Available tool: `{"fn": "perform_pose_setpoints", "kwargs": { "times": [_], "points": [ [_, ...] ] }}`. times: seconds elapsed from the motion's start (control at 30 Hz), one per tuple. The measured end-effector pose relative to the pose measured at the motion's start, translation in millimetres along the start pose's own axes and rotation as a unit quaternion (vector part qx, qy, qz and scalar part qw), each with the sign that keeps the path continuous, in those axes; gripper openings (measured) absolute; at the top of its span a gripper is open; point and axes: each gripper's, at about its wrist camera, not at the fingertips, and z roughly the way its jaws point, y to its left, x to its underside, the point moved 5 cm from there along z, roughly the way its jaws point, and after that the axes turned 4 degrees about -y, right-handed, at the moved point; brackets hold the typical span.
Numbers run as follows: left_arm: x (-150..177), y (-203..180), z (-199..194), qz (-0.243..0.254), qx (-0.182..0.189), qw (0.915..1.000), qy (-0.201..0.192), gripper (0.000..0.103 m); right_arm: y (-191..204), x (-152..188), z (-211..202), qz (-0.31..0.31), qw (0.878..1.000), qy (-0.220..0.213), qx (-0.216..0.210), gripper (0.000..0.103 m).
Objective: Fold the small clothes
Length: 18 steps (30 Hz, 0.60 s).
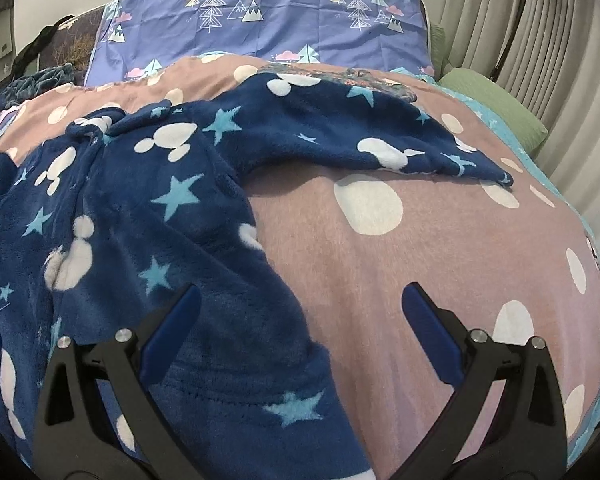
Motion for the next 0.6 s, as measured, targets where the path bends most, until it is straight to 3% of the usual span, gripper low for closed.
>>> {"fn": "perform_pose_setpoints", "kwargs": {
  "times": [0.07,0.13,0.17,0.3,0.4,0.43,0.5,0.57,0.6],
  "points": [
    [31,-45,30,0.041,0.036,0.9976,0.042,0.016,-4,1,1,0.003,1.0,0.001,0.001,0.101],
    [76,-82,63,0.085,0.05,0.9908,0.093,0.055,-11,2,1,0.009,1.0,0.003,0.002,0.101],
    [96,-92,75,0.103,0.042,0.9878,0.109,0.062,-13,3,1,0.012,1.0,0.003,0.002,0.101],
    [137,-91,92,0.13,0.027,0.9778,0.162,0.067,-29,2,-4,0.023,1.0,-0.013,-0.004,0.101],
    [140,-71,71,0.148,-0.015,0.9773,0.15,0.076,-33,-8,-5,0.031,0.998,-0.041,-0.023,0.098],
    [134,-64,66,0.155,-0.027,0.9774,0.142,0.08,-31,-12,-5,0.034,0.998,-0.046,-0.037,0.093],
    [128,-45,49,0.173,-0.067,0.9749,0.123,0.082,-21,-24,1,0.037,0.995,-0.043,-0.084,0.065],
    [125,-23,29,0.19,-0.107,0.9688,0.118,0.082,-2,-40,12,0.041,0.987,-0.027,-0.154,0.044],
    [125,-16,26,0.195,-0.123,0.9657,0.12,0.082,6,-46,17,0.041,0.983,-0.02,-0.177,0.043]
  ]
}}
